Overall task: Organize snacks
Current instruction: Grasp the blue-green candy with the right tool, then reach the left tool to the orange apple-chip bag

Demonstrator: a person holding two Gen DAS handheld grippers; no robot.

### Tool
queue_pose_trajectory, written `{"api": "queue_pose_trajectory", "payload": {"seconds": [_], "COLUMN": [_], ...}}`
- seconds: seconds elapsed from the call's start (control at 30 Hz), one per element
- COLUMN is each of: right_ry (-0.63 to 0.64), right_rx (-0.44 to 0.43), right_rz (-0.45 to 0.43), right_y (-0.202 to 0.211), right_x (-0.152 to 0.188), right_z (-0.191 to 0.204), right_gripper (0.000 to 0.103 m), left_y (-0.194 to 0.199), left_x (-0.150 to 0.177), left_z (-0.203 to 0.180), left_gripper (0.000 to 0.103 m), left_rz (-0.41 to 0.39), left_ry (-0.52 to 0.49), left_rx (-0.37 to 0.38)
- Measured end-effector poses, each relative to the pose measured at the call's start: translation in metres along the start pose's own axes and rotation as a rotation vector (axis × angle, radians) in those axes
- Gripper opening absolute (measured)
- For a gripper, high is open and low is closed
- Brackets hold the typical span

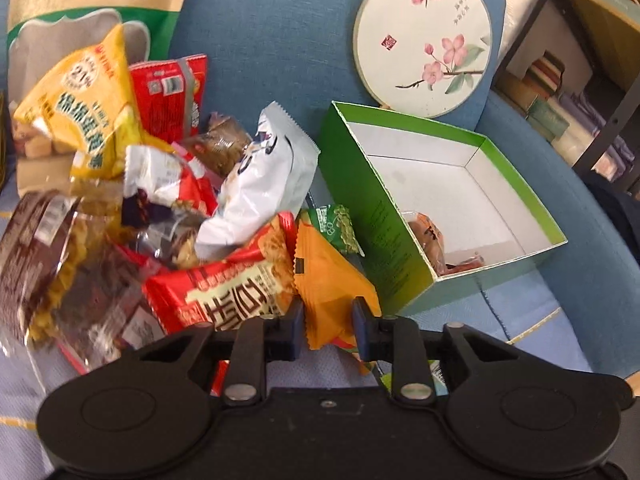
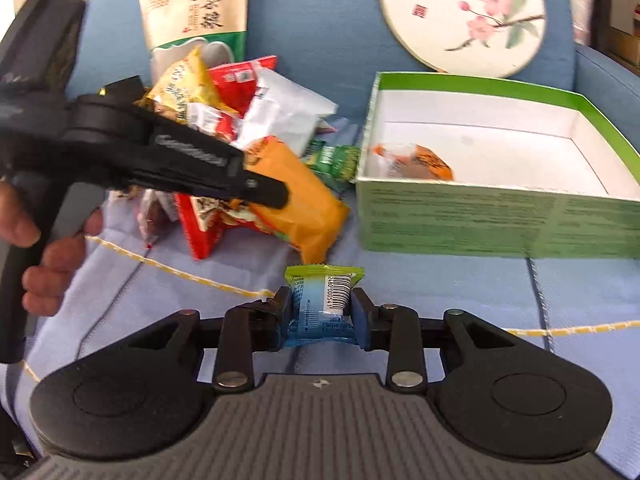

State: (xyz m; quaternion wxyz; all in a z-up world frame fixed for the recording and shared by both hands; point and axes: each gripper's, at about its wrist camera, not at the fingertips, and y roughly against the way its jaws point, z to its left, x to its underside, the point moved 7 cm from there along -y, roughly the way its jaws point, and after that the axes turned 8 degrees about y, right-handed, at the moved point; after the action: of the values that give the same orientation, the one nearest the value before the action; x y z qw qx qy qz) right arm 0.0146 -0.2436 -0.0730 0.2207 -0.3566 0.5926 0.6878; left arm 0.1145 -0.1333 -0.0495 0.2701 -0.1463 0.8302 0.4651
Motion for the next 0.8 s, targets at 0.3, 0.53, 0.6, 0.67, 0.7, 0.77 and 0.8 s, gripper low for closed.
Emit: {"api": "queue_pose_trajectory", "payload": {"seconds": [0.3,0.53,0.6,0.67,0.7,0.77,0.8], "right_ry": [0.034,0.048,0.039,0.033,0.032,0.038,0.035], "right_rx": [-0.02,0.0,0.012,0.024,0.034,0.06,0.071], "right_rz": [-0.01,0.003,0.009,0.018,0.021,0.017,0.009], "right_y": [0.005,0.003,0.003,0.004,0.004,0.008,0.01], "right_x": [0.001,0.0,0.003,0.006,0.007,0.009,0.009], "right_z": [0.002,0.001,-0.003,-0.008,-0.011,-0.017,-0.019], "right_gripper": [0.057,0.058,0.058,0.058,0.058,0.06,0.061], "left_y": [0.083,0.101,0.09,0.079,0.075,0.066,0.064], "left_x": [0.036,0.041,0.041,0.044,0.047,0.052,0.054], "left_z": [0.015,0.017,0.007,-0.005,-0.01,-0.017,-0.017], "left_gripper": [0.053,0.053,0.056,0.085,0.094,0.103,0.103], "left_rz": [-0.044,-0.064,-0.063,-0.05,-0.037,-0.025,-0.022], "left_ry": [-0.02,0.002,0.002,0.009,0.005,-0.012,-0.021], "left_rx": [0.027,0.05,0.081,0.121,0.137,0.128,0.119]}}
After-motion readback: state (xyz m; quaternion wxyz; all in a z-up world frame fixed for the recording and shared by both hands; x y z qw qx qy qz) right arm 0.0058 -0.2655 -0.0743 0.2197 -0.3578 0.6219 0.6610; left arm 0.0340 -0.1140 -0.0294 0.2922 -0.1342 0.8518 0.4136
